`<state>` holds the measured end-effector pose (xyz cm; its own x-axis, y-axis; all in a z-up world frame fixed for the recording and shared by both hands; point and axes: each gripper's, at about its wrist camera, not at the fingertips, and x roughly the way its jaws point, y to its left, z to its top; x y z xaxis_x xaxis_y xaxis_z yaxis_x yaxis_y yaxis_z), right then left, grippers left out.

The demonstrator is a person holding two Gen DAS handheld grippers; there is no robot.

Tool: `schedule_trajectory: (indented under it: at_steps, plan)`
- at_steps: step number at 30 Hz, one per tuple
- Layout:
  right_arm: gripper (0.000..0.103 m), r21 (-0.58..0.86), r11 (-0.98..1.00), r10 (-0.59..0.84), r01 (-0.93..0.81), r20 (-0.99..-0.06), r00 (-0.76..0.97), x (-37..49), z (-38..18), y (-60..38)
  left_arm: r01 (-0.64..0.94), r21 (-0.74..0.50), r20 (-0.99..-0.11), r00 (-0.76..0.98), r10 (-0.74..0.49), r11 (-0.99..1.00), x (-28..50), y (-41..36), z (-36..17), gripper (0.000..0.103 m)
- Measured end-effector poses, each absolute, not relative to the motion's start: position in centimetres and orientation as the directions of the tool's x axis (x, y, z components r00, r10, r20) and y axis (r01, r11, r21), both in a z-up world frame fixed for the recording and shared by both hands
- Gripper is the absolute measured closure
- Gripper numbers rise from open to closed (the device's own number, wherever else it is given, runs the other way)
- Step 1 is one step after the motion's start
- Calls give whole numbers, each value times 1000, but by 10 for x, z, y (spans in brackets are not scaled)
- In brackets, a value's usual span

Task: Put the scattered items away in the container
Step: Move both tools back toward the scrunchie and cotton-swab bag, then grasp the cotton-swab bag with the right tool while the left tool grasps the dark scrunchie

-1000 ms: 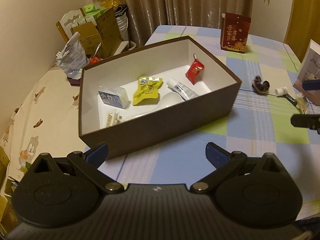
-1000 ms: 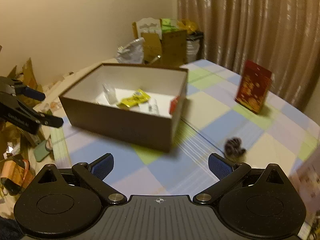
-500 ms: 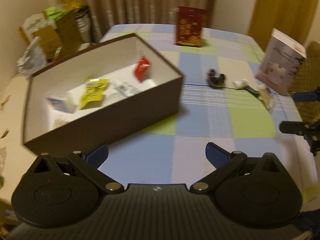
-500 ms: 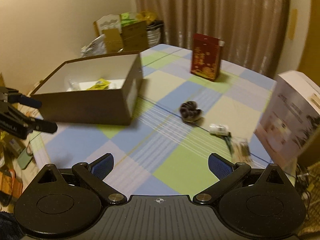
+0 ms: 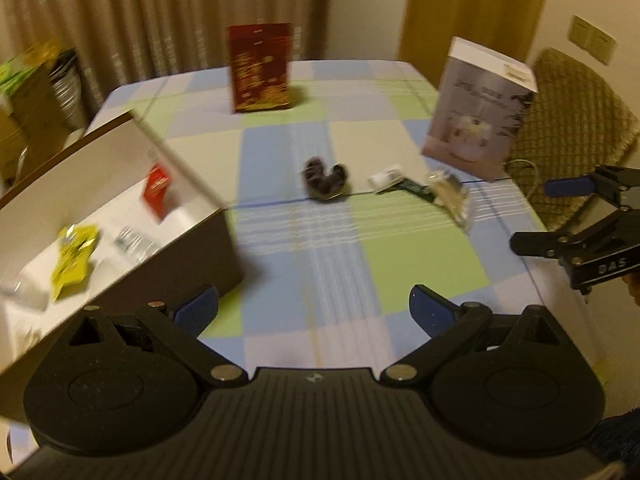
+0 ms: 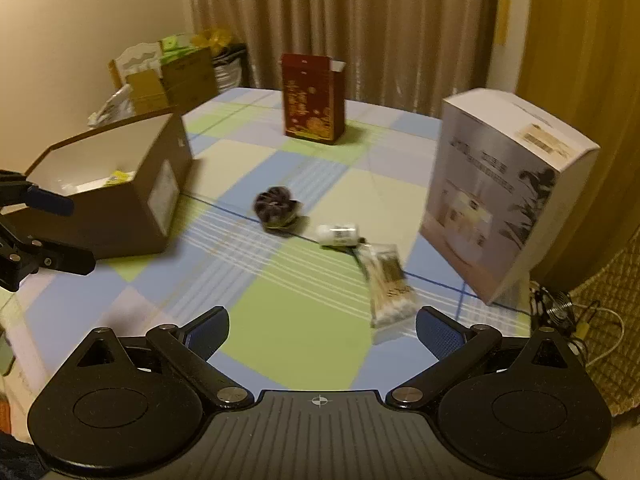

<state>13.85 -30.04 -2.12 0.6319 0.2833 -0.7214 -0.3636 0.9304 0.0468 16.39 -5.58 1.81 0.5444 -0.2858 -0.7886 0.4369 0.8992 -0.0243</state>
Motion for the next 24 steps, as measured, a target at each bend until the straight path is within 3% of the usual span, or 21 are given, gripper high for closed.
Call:
schedule_trajectory:
  at_steps: [9,10,11,20,22,24]
  plan:
    - [0,22,936,256,-351,-727,637,169,-41,-317,545,-6,-804,497,-328,839,207,-96,-1,5]
    - [5,23,935,256,-353,-731,633,174,-45,-319,551,-2,-805,494,-328,835,213,-99,-3,5]
    - [18,28,933,262,-358,-734,626,179,-48,-320,558,2,-806,492,-330,830,219,-102,-5,6]
    - [22,28,927,264,-374,-759,595,232,-85,-329,583,15,-826,465,-318,813,271,-125,-29,8]
    - [38,46,919,283,-392,-771,571,244,-93,-329,585,13,-835,452,-313,811,280,-130,-37,8]
    - [40,62,916,293,-397,-780,553,254,-101,-329,583,10,-846,439,-304,813,287,-134,-44,8]
